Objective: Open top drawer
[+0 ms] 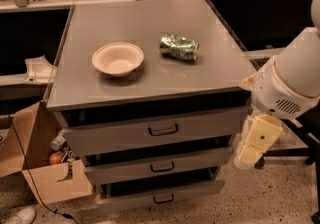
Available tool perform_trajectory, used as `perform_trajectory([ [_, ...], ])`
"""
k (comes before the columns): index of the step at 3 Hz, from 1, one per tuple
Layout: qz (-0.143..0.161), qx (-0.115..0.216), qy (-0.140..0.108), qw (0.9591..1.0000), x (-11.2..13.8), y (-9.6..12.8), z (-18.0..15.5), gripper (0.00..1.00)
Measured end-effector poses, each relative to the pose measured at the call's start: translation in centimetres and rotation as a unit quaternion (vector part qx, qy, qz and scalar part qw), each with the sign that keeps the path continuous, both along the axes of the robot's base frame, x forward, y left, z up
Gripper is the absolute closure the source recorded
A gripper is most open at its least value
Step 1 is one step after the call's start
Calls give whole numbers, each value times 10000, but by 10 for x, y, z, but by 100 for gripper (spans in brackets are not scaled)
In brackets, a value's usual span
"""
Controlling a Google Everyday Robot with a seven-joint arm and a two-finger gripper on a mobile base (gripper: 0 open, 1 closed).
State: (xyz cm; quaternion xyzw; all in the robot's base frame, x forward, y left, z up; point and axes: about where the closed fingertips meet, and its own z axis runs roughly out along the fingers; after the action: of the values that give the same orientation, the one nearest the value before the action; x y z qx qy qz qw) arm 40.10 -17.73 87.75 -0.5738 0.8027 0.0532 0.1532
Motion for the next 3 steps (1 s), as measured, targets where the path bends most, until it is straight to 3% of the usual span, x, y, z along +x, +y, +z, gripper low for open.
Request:
perform_trajectory([
  [1, 0, -7, 41, 10000, -2, 1, -4, 0],
  [3, 220, -599, -72, 9979, 0, 22, -48, 0],
])
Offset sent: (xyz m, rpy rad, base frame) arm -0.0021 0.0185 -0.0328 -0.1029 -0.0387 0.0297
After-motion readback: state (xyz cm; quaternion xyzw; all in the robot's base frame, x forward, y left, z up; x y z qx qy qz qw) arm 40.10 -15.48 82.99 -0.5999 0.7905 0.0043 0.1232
